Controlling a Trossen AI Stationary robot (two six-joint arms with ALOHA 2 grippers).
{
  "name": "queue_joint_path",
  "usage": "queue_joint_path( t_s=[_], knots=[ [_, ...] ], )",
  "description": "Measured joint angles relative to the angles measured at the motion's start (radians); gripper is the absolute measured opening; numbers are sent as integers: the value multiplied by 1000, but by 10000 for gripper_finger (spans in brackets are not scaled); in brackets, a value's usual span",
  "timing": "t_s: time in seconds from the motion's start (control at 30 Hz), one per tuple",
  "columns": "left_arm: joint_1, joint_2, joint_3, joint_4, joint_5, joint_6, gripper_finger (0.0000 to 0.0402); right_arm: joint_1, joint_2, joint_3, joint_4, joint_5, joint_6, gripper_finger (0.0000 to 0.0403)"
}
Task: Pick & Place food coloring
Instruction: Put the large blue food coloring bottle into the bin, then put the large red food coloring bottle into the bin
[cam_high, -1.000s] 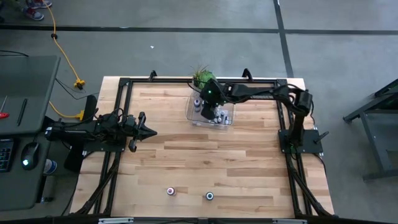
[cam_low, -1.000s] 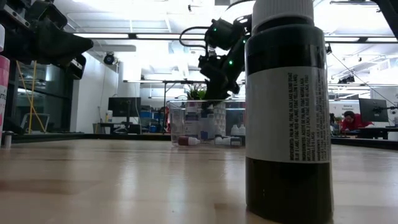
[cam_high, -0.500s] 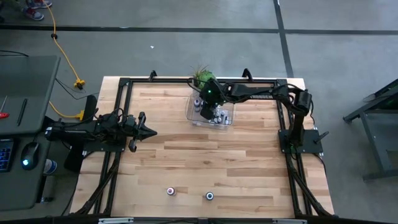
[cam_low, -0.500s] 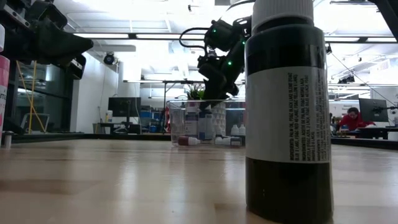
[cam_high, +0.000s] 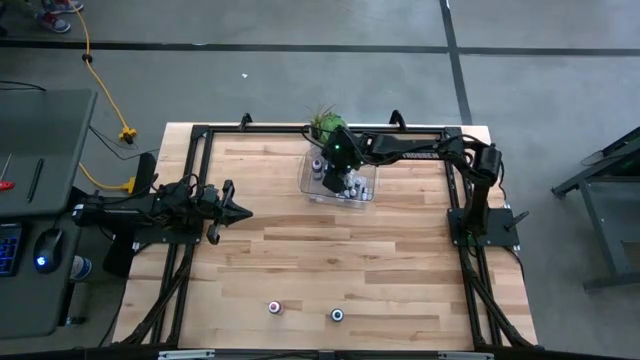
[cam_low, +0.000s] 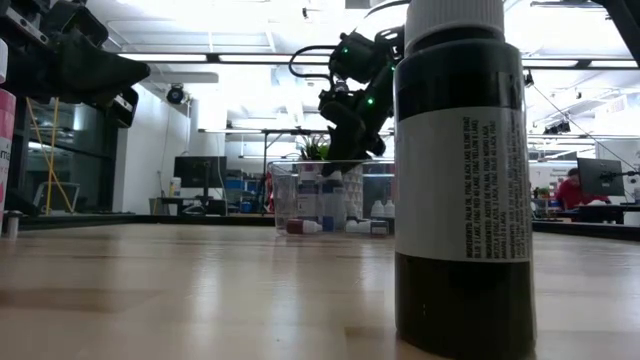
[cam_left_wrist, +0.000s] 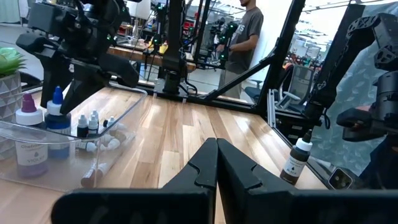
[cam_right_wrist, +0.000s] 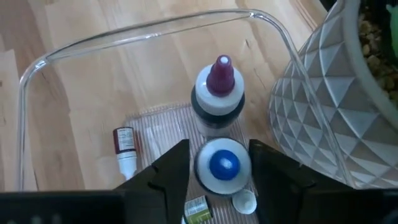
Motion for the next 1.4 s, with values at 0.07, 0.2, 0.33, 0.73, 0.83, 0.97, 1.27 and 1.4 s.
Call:
queue_joint_path(
  t_s=[0.07, 0.2, 0.33, 0.73, 0.83, 0.97, 1.27, 1.4],
  knots=[
    [0, 0, 0, 0, 0, 0, 0, 0, 0, 0, -3, 1, 0, 166],
    [0, 0, 0, 0, 0, 0, 0, 0, 0, 0, -2, 1, 0, 191],
    [0, 0, 0, 0, 0, 0, 0, 0, -9, 0, 11, 2, -1, 201],
    [0, 0, 0, 0, 0, 0, 0, 7, -184, 0, -100, 86, -53, 202],
    [0, 0, 0, 0, 0, 0, 0, 24, -233, 0, -124, 46, -53, 202],
    [0, 0, 0, 0, 0, 0, 0, 53, -280, 0, -146, -116, -101, 202],
    [0, 0, 0, 0, 0, 0, 0, 180, -267, 0, -80, -517, -321, 201],
    [0, 0, 0, 0, 0, 0, 0, 243, -237, 1, -20, -530, -313, 200]
  ],
)
